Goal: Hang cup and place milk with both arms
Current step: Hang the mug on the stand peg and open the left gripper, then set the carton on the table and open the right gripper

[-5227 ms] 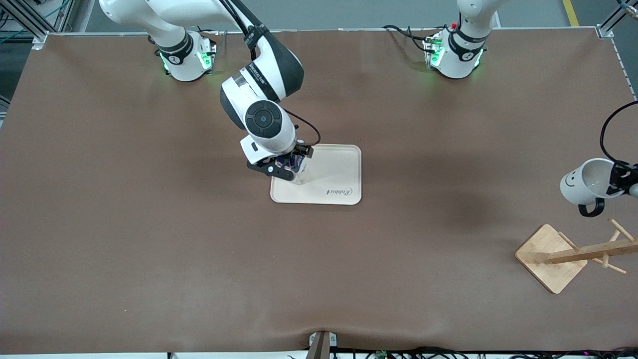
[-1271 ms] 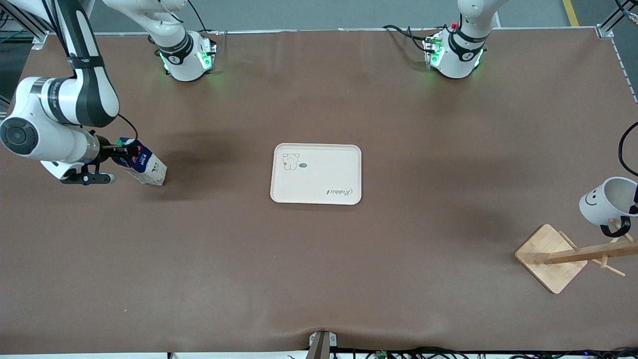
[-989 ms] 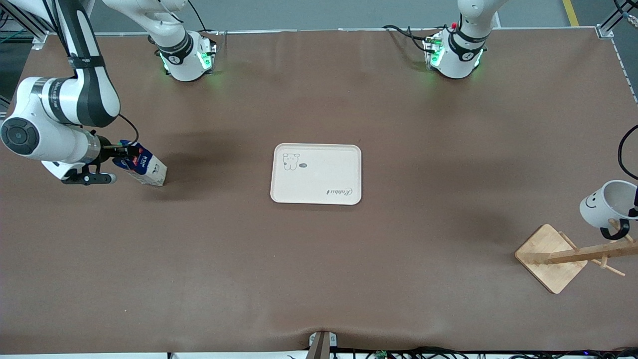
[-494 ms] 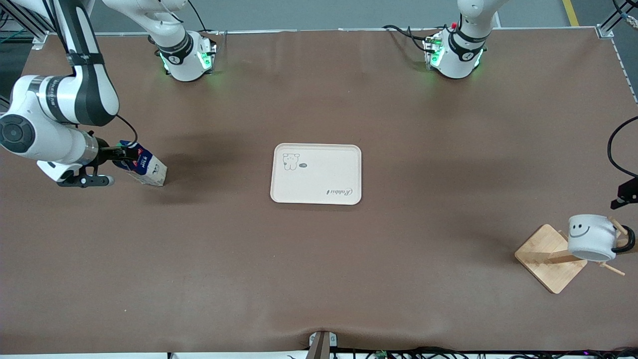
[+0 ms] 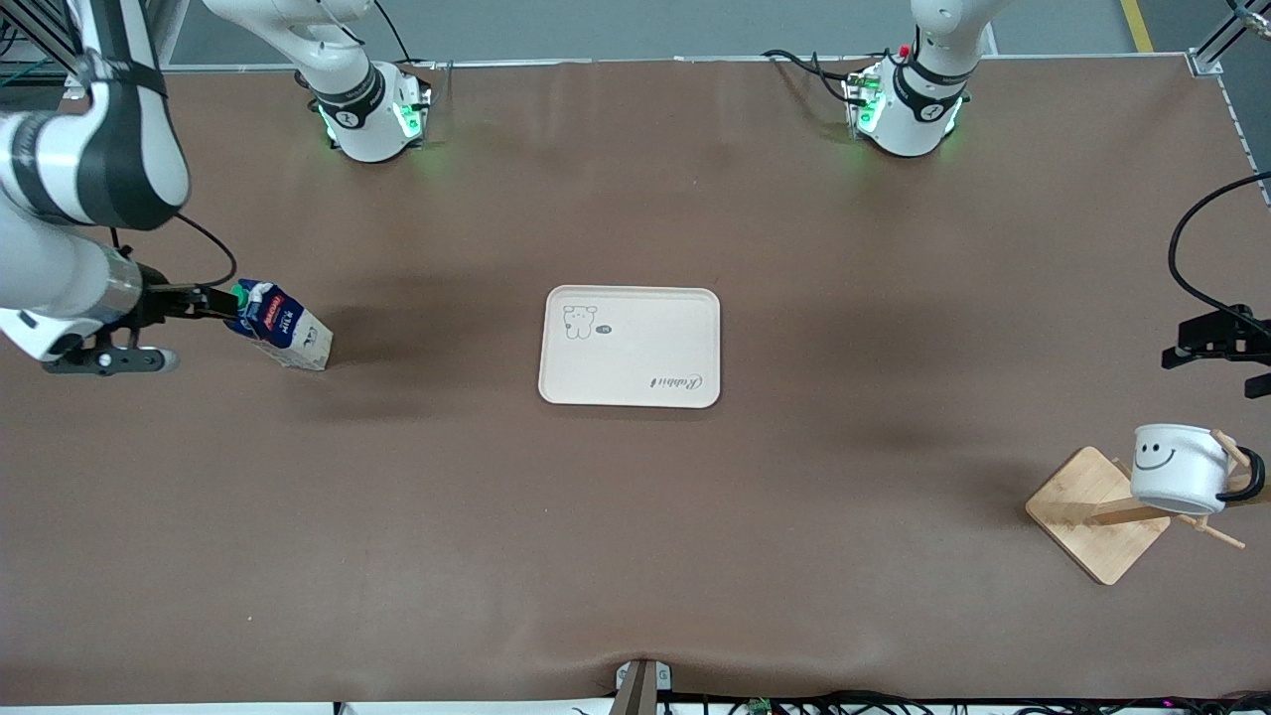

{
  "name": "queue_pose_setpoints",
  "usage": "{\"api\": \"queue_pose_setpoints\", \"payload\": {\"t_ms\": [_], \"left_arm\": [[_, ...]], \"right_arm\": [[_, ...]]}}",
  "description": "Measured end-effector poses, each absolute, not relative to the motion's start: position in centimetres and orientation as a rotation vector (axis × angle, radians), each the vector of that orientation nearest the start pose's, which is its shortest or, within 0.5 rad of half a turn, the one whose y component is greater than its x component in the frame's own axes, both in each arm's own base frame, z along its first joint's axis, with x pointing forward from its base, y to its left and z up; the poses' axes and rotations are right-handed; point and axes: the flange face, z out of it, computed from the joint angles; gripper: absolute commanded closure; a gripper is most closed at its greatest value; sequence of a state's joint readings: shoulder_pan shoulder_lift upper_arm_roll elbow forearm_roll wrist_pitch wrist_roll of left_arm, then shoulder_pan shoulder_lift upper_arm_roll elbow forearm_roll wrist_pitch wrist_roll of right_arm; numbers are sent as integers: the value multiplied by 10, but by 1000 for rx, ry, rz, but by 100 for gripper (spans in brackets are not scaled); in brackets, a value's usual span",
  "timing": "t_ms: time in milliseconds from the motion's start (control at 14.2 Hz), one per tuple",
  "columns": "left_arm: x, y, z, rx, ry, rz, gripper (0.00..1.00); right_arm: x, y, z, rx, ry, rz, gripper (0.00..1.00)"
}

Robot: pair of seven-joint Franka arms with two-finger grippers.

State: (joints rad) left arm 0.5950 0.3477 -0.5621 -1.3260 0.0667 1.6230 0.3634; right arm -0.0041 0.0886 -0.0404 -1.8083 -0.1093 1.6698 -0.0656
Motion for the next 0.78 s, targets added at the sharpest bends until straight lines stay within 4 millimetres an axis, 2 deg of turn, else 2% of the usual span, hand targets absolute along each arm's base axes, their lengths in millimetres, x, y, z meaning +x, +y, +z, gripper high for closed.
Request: {"api": "queue_pose_setpoints", "payload": {"t_ms": [141,212,283,424,494,636,777], "left_arm": [[640,69,571,-3230,415,-37,0],[638,59,575,-3239,365,-27,0],[636,48,579,-3247,305,-18,0],[632,23,585,-3261,169,-1,0],[630,11,587,-3264,82,9,0],[625,-8,590,-3261,-59,27,0],[621,-18,594,-3253,-123,34,0]], "right_arm": [[578,-15,534,-3230,-106,323,0],[588,-8,557,-3236,-115,282,0],[597,-4,571,-3242,-117,240,0],[611,3,580,-3251,-56,188,0],[615,9,581,-3247,53,172,0],[617,23,584,-3216,267,144,0],[616,31,595,-3190,308,110,0]]}}
